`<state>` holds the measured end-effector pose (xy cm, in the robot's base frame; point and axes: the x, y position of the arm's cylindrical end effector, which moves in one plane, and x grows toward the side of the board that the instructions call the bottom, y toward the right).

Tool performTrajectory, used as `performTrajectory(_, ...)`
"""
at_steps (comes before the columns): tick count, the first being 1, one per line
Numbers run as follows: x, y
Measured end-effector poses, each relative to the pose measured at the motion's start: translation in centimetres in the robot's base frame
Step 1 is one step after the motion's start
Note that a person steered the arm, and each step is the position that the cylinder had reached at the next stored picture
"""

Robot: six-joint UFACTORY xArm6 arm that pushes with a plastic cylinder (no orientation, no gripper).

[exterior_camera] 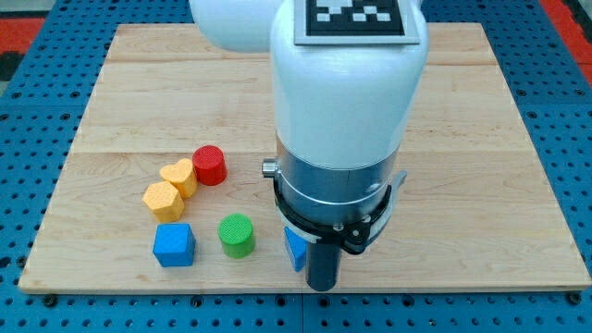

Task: Place the red star green star parallel to each other

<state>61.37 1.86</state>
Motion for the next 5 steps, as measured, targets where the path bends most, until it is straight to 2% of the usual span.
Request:
performTrajectory(2,0.4,-0.2)
performTrajectory(4,-5.2,-0.9)
performTrajectory(5,-8.0,10.1)
